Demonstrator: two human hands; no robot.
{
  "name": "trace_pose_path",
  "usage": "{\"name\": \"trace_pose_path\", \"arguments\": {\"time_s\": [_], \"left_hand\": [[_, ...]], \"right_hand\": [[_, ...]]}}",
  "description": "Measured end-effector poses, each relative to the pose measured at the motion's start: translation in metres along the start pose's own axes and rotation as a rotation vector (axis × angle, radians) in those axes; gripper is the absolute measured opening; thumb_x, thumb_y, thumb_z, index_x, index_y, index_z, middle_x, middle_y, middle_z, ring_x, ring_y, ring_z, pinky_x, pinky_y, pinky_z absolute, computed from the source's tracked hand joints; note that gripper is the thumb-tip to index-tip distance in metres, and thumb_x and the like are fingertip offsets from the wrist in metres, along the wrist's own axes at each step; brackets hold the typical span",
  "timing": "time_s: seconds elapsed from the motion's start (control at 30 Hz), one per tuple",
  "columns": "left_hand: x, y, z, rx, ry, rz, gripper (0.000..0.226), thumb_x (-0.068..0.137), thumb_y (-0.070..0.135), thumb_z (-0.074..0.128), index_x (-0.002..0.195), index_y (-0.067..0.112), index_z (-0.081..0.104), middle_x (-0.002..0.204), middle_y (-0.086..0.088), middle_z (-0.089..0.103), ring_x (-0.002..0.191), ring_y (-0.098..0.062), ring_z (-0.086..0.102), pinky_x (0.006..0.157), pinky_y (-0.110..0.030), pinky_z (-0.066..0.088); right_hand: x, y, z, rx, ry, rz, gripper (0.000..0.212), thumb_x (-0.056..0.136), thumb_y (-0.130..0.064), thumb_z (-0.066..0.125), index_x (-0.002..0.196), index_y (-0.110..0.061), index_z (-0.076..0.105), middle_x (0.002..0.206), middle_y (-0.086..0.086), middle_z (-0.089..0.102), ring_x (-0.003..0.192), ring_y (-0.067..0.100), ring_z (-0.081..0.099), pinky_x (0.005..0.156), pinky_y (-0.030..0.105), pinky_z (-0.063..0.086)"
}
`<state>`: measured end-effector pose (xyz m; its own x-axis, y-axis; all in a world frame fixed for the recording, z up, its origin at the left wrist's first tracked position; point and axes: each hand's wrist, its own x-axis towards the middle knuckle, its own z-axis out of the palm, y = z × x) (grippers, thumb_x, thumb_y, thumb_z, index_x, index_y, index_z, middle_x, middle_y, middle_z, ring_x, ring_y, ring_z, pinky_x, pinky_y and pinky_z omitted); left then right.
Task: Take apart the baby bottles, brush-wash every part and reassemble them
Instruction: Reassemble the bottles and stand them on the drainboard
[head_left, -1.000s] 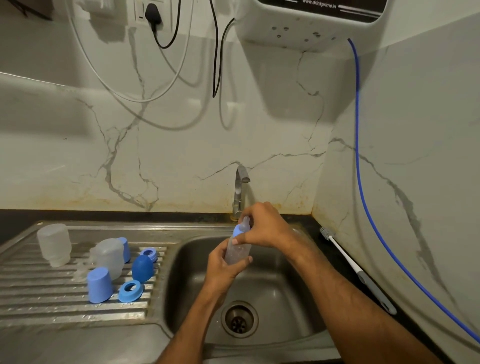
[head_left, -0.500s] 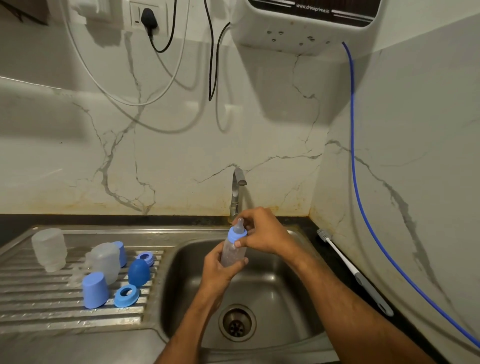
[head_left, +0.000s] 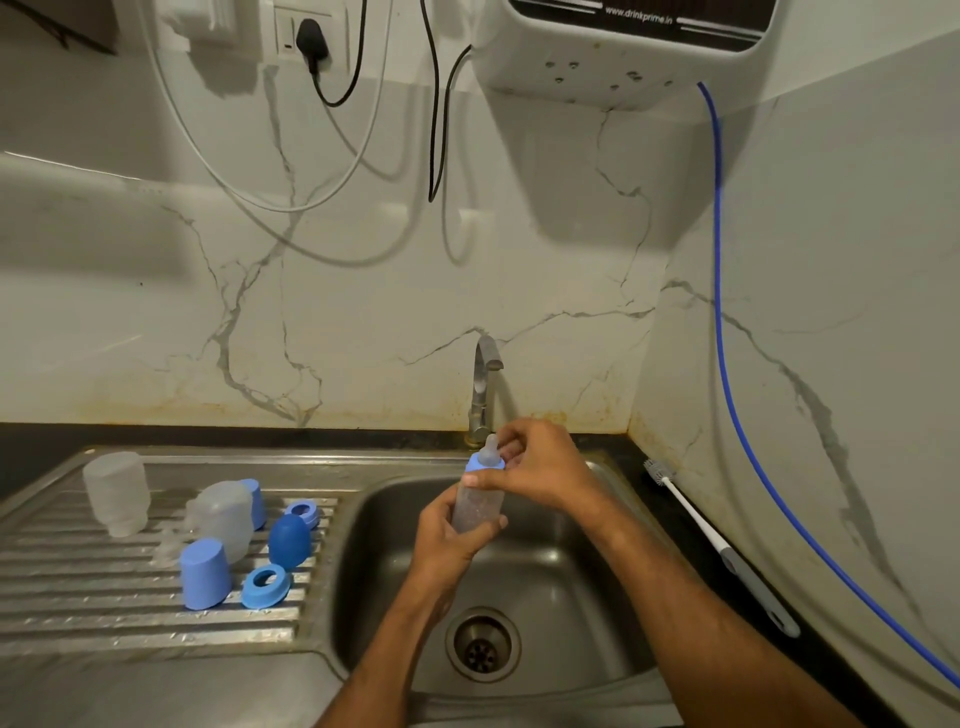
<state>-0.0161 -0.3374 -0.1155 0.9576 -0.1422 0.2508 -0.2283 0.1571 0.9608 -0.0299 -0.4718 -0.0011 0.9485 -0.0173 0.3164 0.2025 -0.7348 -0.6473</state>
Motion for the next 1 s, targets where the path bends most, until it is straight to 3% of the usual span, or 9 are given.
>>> {"name": "trace_pose_path", "arguments": {"time_s": [0.07, 0.17, 0.33, 0.43, 0.53, 0.67, 0.77, 0.93, 1.0], "left_hand": [[0.003, 0.001, -0.002, -0.015, 0.001, -0.002, 0.044, 0.077, 0.011, 0.085, 0.116, 0.022, 0.069, 0.105, 0.000, 0.074, 0.100, -0.018, 0.070, 0.086, -0.043, 0.061], [0.005, 0.002, -0.005, -0.021, -0.001, 0.019, 0.039, 0.079, 0.008, 0.083, 0.114, 0.019, 0.070, 0.102, -0.003, 0.074, 0.097, -0.022, 0.071, 0.086, -0.046, 0.060], [0.004, 0.001, -0.001, -0.013, 0.006, 0.012, 0.040, 0.079, 0.010, 0.083, 0.114, 0.022, 0.068, 0.102, 0.005, 0.074, 0.098, -0.016, 0.070, 0.083, -0.038, 0.061], [0.005, 0.000, -0.005, -0.018, 0.018, 0.000, 0.042, 0.079, 0.012, 0.083, 0.117, 0.023, 0.067, 0.107, 0.003, 0.074, 0.101, -0.014, 0.070, 0.085, -0.036, 0.061], [0.004, -0.002, -0.007, -0.028, 0.014, -0.009, 0.041, 0.080, 0.012, 0.083, 0.116, 0.020, 0.068, 0.107, -0.001, 0.074, 0.101, -0.018, 0.071, 0.086, -0.038, 0.061], [0.004, 0.001, -0.005, -0.033, -0.021, -0.018, 0.037, 0.080, 0.011, 0.083, 0.113, 0.020, 0.071, 0.103, -0.004, 0.074, 0.099, -0.023, 0.070, 0.088, -0.047, 0.060], [0.005, 0.001, -0.007, -0.029, -0.033, -0.012, 0.036, 0.080, 0.012, 0.082, 0.114, 0.021, 0.071, 0.104, -0.005, 0.074, 0.100, -0.025, 0.070, 0.089, -0.050, 0.059], [0.005, 0.000, -0.005, -0.002, 0.000, -0.002, 0.041, 0.079, 0.014, 0.084, 0.116, 0.021, 0.069, 0.105, 0.000, 0.074, 0.099, -0.019, 0.070, 0.086, -0.047, 0.060], [0.004, 0.000, -0.005, -0.006, -0.018, 0.000, 0.044, 0.078, 0.019, 0.085, 0.119, 0.023, 0.068, 0.108, 0.001, 0.074, 0.102, -0.018, 0.070, 0.087, -0.043, 0.061]], "right_hand": [[0.005, 0.002, -0.005, 0.116, -0.081, -0.023, 0.067, 0.068, -0.020, 0.095, 0.128, -0.012, 0.065, 0.113, -0.003, 0.070, 0.104, 0.011, 0.068, 0.085, 0.021, 0.059], [0.005, 0.001, 0.001, 0.120, -0.094, -0.081, 0.057, 0.071, -0.004, 0.090, 0.124, -0.012, 0.071, 0.113, -0.002, 0.074, 0.104, 0.010, 0.070, 0.093, 0.031, 0.060], [-0.002, 0.004, 0.018, 0.089, 0.165, -0.032, 0.045, 0.066, -0.020, 0.097, 0.106, -0.010, 0.079, 0.093, 0.001, 0.078, 0.082, 0.007, 0.072, 0.077, 0.022, 0.061], [-0.004, 0.000, 0.029, 0.016, 0.229, -0.032, 0.036, 0.067, -0.030, 0.096, 0.094, -0.013, 0.079, 0.081, -0.002, 0.076, 0.070, 0.003, 0.068, 0.064, 0.011, 0.053], [-0.004, -0.001, 0.026, -0.002, 0.176, -0.029, 0.040, 0.067, -0.030, 0.096, 0.098, -0.013, 0.076, 0.083, -0.007, 0.071, 0.073, 0.002, 0.065, 0.065, 0.010, 0.049], [0.005, 0.003, 0.002, 0.239, -0.085, -0.031, 0.066, 0.073, -0.005, 0.090, 0.133, -0.013, 0.064, 0.120, -0.005, 0.069, 0.113, 0.012, 0.066, 0.089, 0.021, 0.057], [0.007, 0.001, 0.002, 0.213, -0.173, -0.077, 0.062, 0.076, 0.002, 0.085, 0.133, -0.012, 0.066, 0.125, -0.001, 0.071, 0.111, 0.009, 0.067, 0.094, 0.022, 0.056], [-0.003, 0.001, 0.026, 0.204, 0.145, -0.016, 0.052, 0.072, -0.010, 0.092, 0.120, -0.008, 0.073, 0.110, 0.003, 0.076, 0.094, 0.009, 0.070, 0.084, 0.017, 0.058], [-0.008, 0.001, 0.037, 0.136, 0.251, 0.007, 0.047, 0.075, -0.019, 0.091, 0.119, -0.011, 0.074, 0.107, 0.002, 0.076, 0.094, 0.013, 0.071, 0.085, 0.024, 0.060]]}}
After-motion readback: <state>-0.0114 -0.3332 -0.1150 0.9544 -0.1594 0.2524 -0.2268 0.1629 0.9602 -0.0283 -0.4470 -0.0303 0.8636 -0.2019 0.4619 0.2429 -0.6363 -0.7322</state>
